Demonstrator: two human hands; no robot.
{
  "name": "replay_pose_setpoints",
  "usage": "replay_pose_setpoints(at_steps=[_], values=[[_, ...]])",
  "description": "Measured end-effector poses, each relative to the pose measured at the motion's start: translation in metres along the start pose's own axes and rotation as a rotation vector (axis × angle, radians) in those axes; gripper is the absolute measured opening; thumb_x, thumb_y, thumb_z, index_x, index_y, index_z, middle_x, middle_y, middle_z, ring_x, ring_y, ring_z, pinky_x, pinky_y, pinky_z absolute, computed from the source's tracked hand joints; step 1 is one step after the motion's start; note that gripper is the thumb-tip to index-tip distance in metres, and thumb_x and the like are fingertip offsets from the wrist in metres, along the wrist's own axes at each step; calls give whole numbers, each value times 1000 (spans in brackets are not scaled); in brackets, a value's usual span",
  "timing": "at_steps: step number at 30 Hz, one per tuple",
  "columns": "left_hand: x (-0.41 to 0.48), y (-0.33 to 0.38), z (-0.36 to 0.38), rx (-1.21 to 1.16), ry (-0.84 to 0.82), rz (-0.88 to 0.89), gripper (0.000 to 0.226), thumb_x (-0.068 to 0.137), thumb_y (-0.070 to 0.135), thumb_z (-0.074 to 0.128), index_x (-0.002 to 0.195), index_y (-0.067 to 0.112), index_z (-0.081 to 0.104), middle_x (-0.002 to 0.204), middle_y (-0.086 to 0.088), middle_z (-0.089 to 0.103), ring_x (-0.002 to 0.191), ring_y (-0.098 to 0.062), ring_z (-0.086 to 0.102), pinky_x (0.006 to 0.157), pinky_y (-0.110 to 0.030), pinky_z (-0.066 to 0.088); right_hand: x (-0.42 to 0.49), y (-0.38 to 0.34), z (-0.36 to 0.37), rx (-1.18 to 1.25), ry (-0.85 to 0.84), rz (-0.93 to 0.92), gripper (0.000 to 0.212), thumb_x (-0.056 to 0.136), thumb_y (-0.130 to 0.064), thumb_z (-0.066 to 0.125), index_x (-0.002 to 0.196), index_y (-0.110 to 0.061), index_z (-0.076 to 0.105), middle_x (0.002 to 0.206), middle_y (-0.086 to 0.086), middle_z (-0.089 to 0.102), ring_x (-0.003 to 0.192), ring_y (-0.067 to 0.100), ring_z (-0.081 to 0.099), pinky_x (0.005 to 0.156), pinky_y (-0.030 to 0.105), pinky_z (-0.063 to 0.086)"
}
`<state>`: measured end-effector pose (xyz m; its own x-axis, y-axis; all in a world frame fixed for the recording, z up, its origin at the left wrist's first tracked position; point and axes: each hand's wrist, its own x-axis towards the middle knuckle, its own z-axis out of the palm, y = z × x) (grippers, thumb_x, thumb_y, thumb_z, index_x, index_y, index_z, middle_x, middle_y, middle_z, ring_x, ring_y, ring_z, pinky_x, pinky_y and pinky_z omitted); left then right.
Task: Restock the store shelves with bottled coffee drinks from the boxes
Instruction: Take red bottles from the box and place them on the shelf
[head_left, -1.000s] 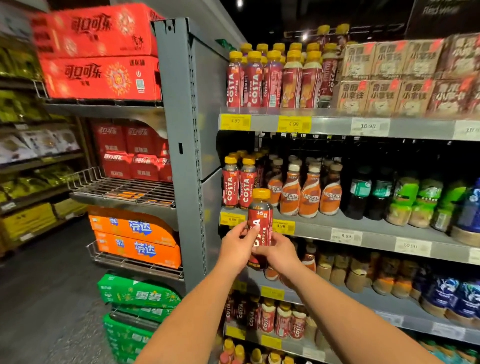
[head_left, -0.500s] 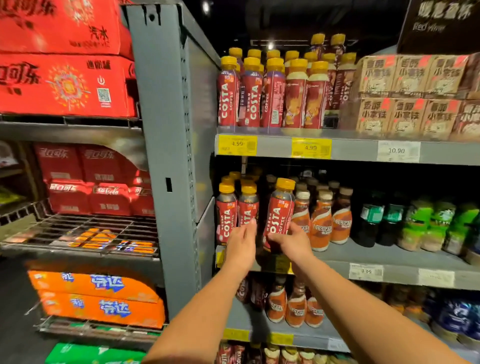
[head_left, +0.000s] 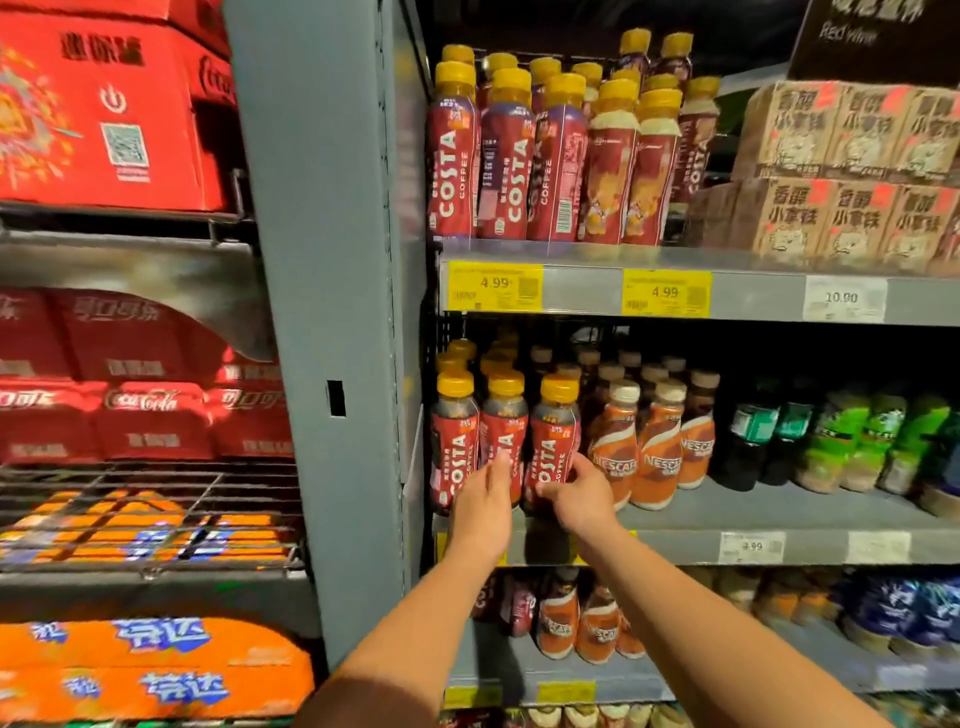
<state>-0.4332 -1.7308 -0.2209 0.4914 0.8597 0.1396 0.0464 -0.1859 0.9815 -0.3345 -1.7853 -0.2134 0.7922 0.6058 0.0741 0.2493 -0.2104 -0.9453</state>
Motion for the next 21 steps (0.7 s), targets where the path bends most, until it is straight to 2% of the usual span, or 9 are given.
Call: replay_pose_setpoints(at_steps=[2, 4, 6, 9, 13, 15, 18, 21], values=[[-1, -2, -1, 9, -4, 18, 28, 102, 40, 31, 87, 33, 55, 89, 10, 58, 94, -11, 54, 79, -23, 40, 2, 0, 0, -4, 2, 5, 31, 82, -1, 67, 106, -18, 56, 105, 6, 66, 100, 25, 62, 95, 45, 49], [-3, -6, 1, 16, -14, 25, 30, 101, 41, 32, 104, 26, 58, 103, 5, 60, 101, -12, 55, 84, -23, 39, 5, 1, -1, -18, 3, 10, 35, 81, -2, 67, 107, -19, 50, 110, 7, 64, 103, 25, 60, 96, 46, 48], [-5, -8, 2, 36, -11, 30, 34, 101, 41, 31, 111, 23, 58, 110, 1, 61, 105, -14, 56, 88, -27, 41, 6, 3, 0, -1, -7, 19, 39, 80, -2, 66, 108, -20, 46, 113, 7, 63, 106, 26, 60, 98, 48, 47], [-7, -10, 5, 49, -19, 52, 32, 101, 40, 32, 109, 24, 59, 110, 1, 62, 105, -14, 56, 91, -29, 43, 2, 4, 0, -27, 14, 0, 33, 85, -3, 63, 115, -14, 53, 112, 5, 64, 107, 24, 60, 97, 42, 48], [-9, -11, 1, 85, -38, 103, 25, 101, 36, 37, 98, 23, 58, 103, 0, 61, 97, -13, 55, 77, -21, 41, -9, 4, 0, -80, 60, -67, 32, 86, -6, 64, 117, -10, 59, 104, 2, 65, 98, 19, 61, 81, 28, 46], [-9, -12, 0, 171, -20, 119, 28, 100, 35, 40, 100, 16, 61, 104, -3, 59, 97, -15, 55, 73, -20, 39, -17, 6, -2, -90, 102, -119, 30, 85, -9, 66, 114, -11, 59, 98, -3, 61, 94, 15, 59, 76, 23, 43], [-19, -10, -2, 369, 17, 118, 28, 97, 33, 47, 115, 15, 59, 113, 1, 52, 103, -15, 54, 82, -24, 40, -32, 11, -17, -216, 153, -153, 26, 86, -14, 64, 112, -10, 58, 102, -2, 56, 96, 14, 55, 79, 26, 43], [-41, -6, -3, 752, -15, 249, 33, 95, 31, 48, 124, 17, 55, 119, 1, 54, 111, -19, 52, 88, -33, 44, -46, 17, -40, -412, 10, -119, 11, 85, -12, 59, 96, -9, 59, 96, 7, 63, 90, 25, 59, 74, 32, 46]])
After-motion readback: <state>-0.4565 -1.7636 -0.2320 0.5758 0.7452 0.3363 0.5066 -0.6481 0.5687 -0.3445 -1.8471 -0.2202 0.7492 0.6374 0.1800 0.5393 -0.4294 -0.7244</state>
